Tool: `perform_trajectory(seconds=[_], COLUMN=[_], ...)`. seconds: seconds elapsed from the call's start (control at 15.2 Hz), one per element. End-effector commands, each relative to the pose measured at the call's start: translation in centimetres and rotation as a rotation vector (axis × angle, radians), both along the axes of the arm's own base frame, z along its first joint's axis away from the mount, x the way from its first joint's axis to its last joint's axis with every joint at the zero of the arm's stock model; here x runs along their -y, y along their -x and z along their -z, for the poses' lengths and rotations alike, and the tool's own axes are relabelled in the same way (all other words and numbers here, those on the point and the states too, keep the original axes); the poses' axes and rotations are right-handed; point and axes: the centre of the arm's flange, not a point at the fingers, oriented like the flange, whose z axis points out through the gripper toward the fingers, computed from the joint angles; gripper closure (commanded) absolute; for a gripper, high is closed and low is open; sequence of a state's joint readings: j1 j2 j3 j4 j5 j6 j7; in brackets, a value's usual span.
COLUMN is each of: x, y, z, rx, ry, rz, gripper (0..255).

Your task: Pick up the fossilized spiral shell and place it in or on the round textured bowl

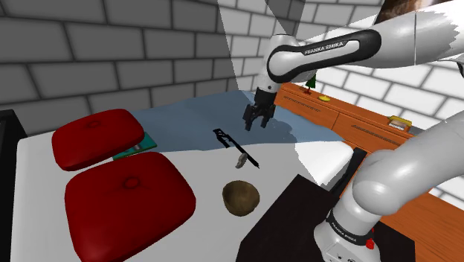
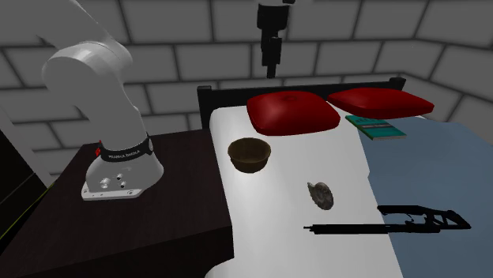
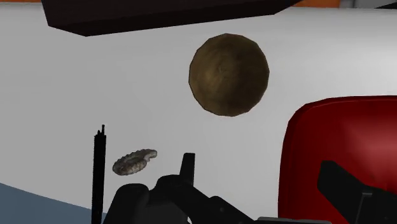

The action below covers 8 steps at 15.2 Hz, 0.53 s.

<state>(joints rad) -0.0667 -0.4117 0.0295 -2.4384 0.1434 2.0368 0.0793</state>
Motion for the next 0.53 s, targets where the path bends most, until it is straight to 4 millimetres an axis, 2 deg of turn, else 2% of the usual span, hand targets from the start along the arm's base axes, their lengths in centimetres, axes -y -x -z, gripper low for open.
perform_trajectory(seconds=[0.0, 0.46], x=[1.0, 3.9], y=[-1.4, -6.3], z=[2.1, 9.6], rx=[-0.010, -0.051], ry=[0.000, -0.002], rz=[0.051, 0.224], gripper=[0, 0])
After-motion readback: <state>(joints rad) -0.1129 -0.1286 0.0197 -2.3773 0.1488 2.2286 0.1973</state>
